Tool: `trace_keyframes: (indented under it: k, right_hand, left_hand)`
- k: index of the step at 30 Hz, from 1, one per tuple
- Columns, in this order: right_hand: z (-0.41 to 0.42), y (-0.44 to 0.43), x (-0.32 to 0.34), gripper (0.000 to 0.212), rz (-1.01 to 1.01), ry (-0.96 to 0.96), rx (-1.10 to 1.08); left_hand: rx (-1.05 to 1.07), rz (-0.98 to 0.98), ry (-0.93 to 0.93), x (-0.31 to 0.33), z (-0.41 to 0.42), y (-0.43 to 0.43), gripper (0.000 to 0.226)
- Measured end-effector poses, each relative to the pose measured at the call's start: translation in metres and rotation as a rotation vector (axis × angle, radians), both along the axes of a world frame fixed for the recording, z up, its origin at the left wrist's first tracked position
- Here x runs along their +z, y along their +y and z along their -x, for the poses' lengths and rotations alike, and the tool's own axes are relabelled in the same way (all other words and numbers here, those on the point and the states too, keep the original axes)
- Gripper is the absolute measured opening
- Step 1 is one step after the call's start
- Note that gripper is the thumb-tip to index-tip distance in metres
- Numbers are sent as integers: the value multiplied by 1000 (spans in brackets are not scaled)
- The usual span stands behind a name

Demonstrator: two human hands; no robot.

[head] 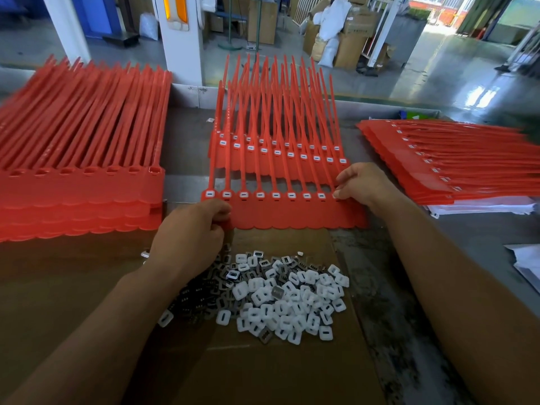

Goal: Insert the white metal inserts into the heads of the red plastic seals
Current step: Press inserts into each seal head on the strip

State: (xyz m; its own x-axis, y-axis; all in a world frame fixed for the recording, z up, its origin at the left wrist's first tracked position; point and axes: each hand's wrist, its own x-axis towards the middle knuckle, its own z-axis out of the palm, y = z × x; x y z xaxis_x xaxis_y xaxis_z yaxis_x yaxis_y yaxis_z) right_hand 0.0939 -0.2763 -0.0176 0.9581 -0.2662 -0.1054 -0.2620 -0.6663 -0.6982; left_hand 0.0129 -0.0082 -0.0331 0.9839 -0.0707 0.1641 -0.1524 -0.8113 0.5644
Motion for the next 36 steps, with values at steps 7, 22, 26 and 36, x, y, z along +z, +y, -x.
trace_keyframes:
  k: [7,22,26,36]
  right_hand:
    - [9,-2,-11,26,66,-115,37]
    - [91,18,27,14,178,137,631]
    - [98,20,23,16,178,219,659]
    - [102,20,23,11,89,205,677]
  left_hand:
    - [-9,-16,2,0,-1,0,43]
    - [-16,-26,-5,-1,-1,-1,42]
    - [-20,-27,-10,-1,-1,-1,43]
    - [-20,-40,-12,-1,-2,0,43]
